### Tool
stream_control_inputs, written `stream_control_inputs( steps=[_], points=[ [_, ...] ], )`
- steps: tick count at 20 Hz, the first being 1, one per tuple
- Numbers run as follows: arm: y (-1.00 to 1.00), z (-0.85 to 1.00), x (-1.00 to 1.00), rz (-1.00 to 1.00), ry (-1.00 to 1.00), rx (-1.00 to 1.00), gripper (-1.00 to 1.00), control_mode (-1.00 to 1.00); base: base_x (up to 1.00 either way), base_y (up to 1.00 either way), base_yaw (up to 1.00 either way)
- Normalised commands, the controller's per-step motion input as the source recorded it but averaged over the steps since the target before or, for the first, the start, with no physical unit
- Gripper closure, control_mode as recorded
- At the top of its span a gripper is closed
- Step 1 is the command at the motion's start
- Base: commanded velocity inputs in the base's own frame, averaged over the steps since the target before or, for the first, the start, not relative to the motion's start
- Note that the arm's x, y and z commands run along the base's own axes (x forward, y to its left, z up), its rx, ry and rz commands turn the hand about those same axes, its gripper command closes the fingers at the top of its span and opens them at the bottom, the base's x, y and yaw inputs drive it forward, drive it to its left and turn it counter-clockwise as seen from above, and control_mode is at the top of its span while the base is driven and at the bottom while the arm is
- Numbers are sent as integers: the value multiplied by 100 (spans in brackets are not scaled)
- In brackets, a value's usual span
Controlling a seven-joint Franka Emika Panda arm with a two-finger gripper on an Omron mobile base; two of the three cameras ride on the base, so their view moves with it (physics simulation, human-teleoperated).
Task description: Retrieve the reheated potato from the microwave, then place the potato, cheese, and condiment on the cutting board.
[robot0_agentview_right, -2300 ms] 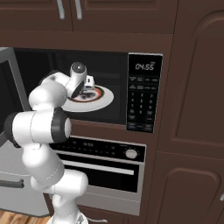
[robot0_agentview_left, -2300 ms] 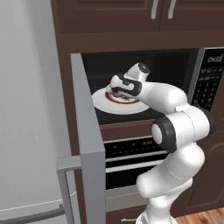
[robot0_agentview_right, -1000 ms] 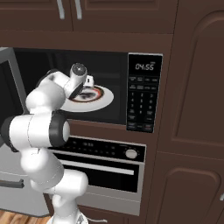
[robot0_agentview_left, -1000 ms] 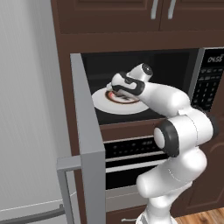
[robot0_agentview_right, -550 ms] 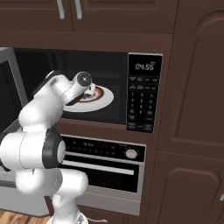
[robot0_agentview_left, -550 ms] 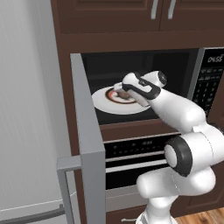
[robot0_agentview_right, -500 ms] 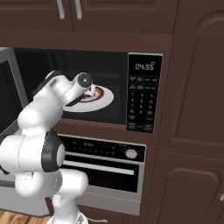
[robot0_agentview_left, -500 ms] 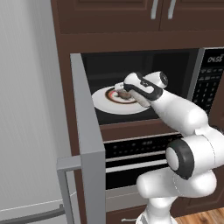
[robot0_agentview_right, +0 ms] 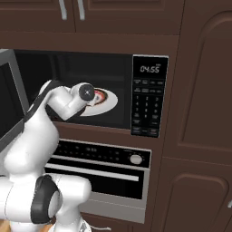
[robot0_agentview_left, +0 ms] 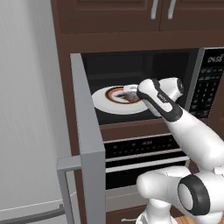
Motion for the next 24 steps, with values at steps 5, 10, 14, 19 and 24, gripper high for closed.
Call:
stream_control_inputs(
  steps=[5,10,14,19,24],
  points=[
    [-7,42,-62,-1,0,-3,100,-100,0,0,0],
    [-11,37,-57,-2,2,-11,100,-100,0,0,0],
    [-17,23,-70,-5,1,-7,100,-100,0,0,0],
    [-20,17,-76,-3,2,-2,100,-100,0,0,0],
    [-18,10,-73,0,0,-9,100,-100,0,0,0]
  ],
)
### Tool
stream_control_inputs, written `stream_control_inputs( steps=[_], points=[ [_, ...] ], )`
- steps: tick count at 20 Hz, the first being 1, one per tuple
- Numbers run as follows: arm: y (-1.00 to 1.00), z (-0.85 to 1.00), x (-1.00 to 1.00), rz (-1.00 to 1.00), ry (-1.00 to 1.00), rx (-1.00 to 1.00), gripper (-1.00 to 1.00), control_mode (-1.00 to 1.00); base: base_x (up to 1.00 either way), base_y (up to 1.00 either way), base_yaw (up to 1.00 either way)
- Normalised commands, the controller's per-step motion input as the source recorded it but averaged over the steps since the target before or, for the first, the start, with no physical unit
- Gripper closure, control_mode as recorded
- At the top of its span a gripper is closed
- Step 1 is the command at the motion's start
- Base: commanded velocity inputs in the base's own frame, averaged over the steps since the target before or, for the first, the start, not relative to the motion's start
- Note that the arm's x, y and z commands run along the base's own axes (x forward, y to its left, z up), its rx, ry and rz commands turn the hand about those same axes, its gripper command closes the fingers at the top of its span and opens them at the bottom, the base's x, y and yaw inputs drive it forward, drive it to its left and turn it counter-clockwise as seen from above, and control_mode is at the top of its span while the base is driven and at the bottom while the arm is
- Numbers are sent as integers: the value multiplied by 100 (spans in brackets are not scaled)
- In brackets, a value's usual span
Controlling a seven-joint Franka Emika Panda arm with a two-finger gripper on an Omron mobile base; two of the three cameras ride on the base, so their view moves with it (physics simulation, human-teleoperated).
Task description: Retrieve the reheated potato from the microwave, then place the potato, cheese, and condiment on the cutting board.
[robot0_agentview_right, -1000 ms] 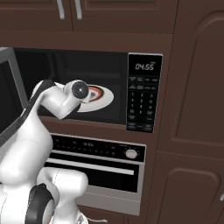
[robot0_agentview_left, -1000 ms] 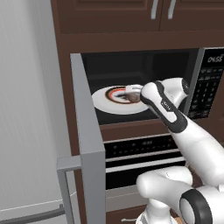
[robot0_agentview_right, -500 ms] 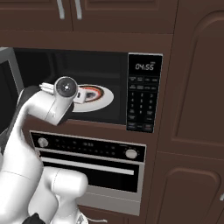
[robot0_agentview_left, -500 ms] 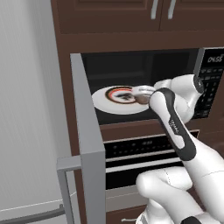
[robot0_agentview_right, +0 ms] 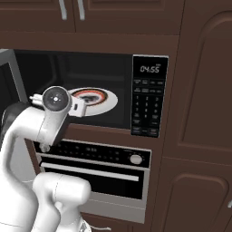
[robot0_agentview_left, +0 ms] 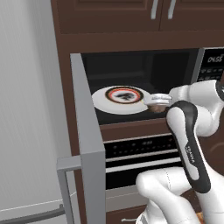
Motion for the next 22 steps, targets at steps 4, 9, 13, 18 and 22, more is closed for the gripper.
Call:
stream_control_inputs(
  steps=[4,9,13,18,22],
  points=[
    [-18,3,-57,-10,9,-12,100,-100,0,0,0],
    [-18,-1,-47,-17,28,-10,100,-100,0,0,0],
    [-15,-33,-26,-5,18,-4,100,-100,0,0,0],
    [-11,-41,-18,0,7,-5,100,-100,0,0,0],
    [-8,-59,-1,0,0,-4,100,-100,0,0,0]
  ],
)
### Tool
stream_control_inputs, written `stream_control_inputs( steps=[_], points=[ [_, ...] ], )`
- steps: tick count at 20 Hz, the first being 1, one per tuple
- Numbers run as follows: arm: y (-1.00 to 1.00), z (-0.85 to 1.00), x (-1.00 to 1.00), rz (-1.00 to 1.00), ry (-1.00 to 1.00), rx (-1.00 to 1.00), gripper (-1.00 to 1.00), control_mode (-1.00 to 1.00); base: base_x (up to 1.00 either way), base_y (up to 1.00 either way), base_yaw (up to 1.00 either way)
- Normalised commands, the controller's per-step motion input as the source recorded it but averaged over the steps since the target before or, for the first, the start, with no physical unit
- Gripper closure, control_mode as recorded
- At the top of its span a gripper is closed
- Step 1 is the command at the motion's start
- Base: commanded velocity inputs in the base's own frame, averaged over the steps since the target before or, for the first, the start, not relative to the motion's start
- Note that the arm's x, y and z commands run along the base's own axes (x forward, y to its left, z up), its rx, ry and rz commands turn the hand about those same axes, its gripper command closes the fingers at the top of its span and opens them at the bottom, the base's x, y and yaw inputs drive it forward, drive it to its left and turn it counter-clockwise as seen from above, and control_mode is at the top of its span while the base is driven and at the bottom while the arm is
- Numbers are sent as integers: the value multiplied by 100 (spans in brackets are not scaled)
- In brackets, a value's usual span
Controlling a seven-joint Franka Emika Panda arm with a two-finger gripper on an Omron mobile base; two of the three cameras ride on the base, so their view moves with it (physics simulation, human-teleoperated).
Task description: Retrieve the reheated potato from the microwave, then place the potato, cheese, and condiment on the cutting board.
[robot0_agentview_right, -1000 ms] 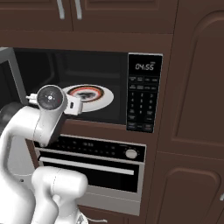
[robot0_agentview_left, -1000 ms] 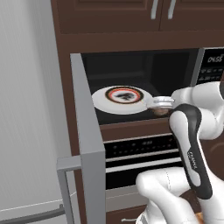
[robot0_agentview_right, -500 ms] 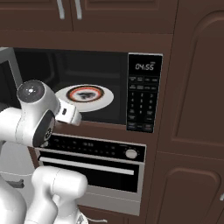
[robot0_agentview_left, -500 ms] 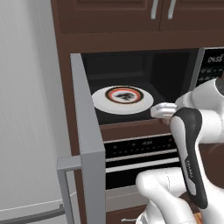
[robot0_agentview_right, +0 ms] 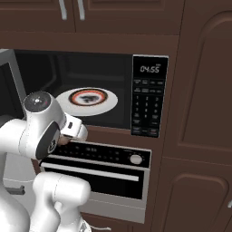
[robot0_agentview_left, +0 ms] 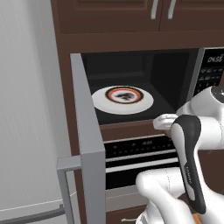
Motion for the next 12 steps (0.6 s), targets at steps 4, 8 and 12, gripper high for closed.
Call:
stream_control_inputs(
  steps=[4,8,12],
  points=[
    [-2,-47,10,0,0,0,100,-100,0,0,0],
    [0,-25,7,0,0,0,100,-100,0,0,0],
    [0,0,0,0,0,0,100,-100,0,0,0]
  ],
)
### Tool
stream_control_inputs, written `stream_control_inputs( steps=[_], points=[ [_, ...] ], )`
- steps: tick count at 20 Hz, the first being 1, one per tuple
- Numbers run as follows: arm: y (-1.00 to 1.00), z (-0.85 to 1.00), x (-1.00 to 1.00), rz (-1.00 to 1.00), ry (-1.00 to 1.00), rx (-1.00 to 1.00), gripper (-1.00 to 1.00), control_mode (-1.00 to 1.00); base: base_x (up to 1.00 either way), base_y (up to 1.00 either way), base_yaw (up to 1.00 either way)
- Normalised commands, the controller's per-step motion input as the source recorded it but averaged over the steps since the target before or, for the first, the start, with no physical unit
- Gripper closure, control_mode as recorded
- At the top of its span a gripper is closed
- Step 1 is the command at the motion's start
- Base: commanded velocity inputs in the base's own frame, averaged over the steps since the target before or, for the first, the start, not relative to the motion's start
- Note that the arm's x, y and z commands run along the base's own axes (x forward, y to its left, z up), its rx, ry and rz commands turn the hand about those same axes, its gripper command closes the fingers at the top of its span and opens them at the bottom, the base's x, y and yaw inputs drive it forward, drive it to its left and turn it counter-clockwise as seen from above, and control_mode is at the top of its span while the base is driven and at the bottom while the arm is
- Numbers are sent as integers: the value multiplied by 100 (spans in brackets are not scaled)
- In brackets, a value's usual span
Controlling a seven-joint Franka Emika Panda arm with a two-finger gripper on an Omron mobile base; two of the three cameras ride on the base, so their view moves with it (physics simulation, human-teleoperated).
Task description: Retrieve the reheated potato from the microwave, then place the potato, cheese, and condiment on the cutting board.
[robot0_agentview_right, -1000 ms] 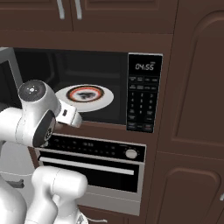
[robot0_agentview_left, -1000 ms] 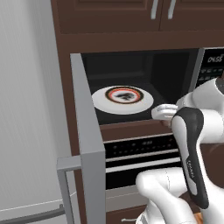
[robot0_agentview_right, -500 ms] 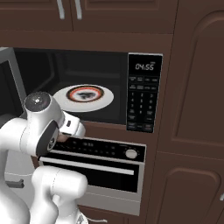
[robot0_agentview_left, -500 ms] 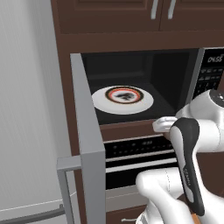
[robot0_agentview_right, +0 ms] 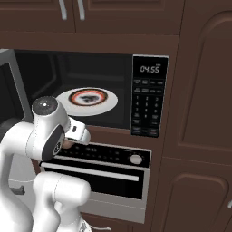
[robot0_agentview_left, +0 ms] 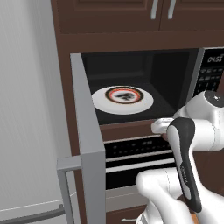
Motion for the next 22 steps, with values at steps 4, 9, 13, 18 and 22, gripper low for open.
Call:
stream_control_inputs(
  steps=[4,9,13,18,22],
  points=[
    [0,0,0,0,0,0,100,-100,0,0,0],
    [0,0,0,0,0,0,100,-100,0,0,0],
    [0,0,0,0,0,0,100,-100,0,0,0],
    [0,0,0,0,0,0,100,-100,0,0,0],
    [0,0,0,0,0,0,100,-100,0,0,0]
  ],
)
